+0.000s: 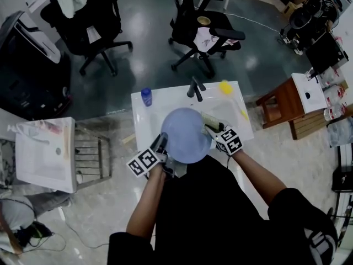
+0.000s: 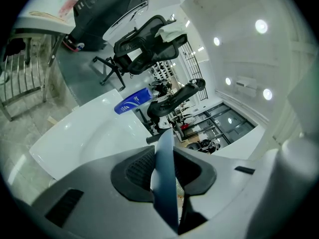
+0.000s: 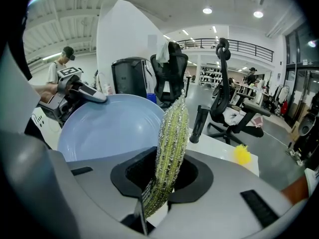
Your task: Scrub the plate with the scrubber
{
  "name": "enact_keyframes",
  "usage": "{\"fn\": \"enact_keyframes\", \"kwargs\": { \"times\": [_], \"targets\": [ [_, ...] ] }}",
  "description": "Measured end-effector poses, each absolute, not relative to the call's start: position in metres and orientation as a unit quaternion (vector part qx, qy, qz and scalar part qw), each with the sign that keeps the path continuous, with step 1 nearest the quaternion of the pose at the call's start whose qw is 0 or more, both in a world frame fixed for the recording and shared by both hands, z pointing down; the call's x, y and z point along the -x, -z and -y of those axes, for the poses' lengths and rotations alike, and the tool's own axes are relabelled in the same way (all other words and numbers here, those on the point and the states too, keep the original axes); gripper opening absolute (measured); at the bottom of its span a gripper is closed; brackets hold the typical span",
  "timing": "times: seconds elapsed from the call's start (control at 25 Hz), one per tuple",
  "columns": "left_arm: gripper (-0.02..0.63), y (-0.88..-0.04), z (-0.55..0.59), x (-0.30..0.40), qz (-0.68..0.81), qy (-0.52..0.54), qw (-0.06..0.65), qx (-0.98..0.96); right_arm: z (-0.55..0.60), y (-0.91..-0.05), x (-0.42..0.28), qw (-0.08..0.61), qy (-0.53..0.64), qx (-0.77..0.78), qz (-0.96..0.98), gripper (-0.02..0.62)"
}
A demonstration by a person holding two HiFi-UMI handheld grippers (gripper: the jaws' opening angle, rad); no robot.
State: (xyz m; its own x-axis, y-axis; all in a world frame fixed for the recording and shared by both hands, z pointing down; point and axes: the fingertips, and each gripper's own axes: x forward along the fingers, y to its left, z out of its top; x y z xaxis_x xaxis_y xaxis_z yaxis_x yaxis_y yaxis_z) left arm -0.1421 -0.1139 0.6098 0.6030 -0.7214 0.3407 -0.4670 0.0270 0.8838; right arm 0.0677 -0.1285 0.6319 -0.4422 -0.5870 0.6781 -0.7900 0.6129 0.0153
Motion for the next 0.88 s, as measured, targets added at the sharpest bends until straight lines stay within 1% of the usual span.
{"fn": "enact_keyframes", "kwargs": {
  "times": [0.88],
  "targets": [
    [0.092,-0.616,0.109,0.172,0.463,0.134,0.579,-0.658,0.087,-0.626,-0.021,0.321,-0.17,-0.375,0.853,0.064]
  ]
}}
